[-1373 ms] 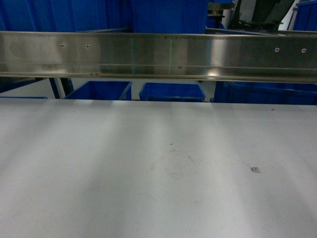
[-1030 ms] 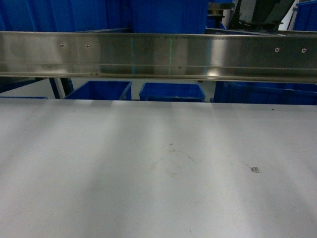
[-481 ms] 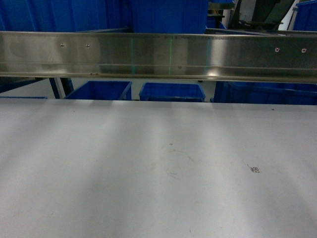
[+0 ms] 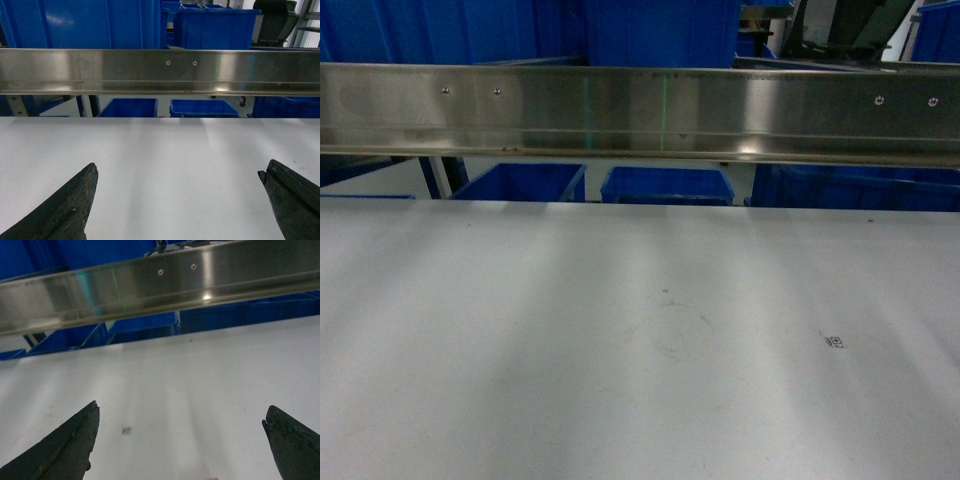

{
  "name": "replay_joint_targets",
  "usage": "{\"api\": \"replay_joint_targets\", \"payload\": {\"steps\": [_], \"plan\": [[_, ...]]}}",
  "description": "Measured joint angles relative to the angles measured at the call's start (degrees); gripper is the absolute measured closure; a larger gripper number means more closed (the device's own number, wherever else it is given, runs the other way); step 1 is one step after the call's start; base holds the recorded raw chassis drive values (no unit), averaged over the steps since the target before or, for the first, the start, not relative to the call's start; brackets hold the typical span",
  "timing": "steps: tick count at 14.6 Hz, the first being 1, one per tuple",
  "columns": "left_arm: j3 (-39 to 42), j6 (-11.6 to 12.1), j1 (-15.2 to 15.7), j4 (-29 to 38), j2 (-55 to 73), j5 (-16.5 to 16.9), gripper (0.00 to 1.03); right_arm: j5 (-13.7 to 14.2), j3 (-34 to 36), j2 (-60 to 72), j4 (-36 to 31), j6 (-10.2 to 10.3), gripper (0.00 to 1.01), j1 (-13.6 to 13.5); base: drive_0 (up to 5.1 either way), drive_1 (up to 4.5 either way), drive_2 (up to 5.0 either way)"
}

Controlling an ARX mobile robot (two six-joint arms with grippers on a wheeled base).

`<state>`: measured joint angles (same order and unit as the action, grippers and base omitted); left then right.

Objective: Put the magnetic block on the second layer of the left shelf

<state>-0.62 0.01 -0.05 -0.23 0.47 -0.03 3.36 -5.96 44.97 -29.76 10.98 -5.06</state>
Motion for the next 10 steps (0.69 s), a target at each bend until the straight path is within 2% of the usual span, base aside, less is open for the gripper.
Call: {"api": "replay_joint_targets", "payload": {"steps": [1, 2, 4, 6, 8, 10], "plan": [[0.0, 0.0, 0.0, 0.0, 0.0, 0.0, 0.05, -0.24, -4.81, 11.3, -7.65, 0.33, 0.03, 1.77, 0.0, 0.0, 0.0], [0.0, 0.0, 0.0, 0.0, 0.0, 0.0, 0.05, -3.5, -9.64, 23.45, -11.1, 0.04, 0.03, 4.13, 0.0, 0.0, 0.0], [0.0, 0.0, 0.0, 0.0, 0.0, -0.02, 0.05, -8.76, -12.41, 36.09, -7.65, -1.44, 0.03, 7.54, 0.0, 0.0, 0.0], [0.0, 0.0, 0.0, 0.02, 0.0, 0.0, 0.05, -13.35, -12.39, 38.34, -7.69, -4.66, 0.03, 10.97, 0.0, 0.0, 0.0], [0.0, 0.0, -0.02, 0.02, 0.0, 0.0, 0.05, -16.0, -12.26, 41.75, -8.76, -7.13, 0.03, 11.8, 0.0, 0.0, 0.0], [0.0, 0.0, 0.0, 0.0, 0.0, 0.0, 0.05, -17.31, -10.45, 44.57, -9.97, -9.38, 0.03, 11.69, 0.0, 0.0, 0.0]]}}
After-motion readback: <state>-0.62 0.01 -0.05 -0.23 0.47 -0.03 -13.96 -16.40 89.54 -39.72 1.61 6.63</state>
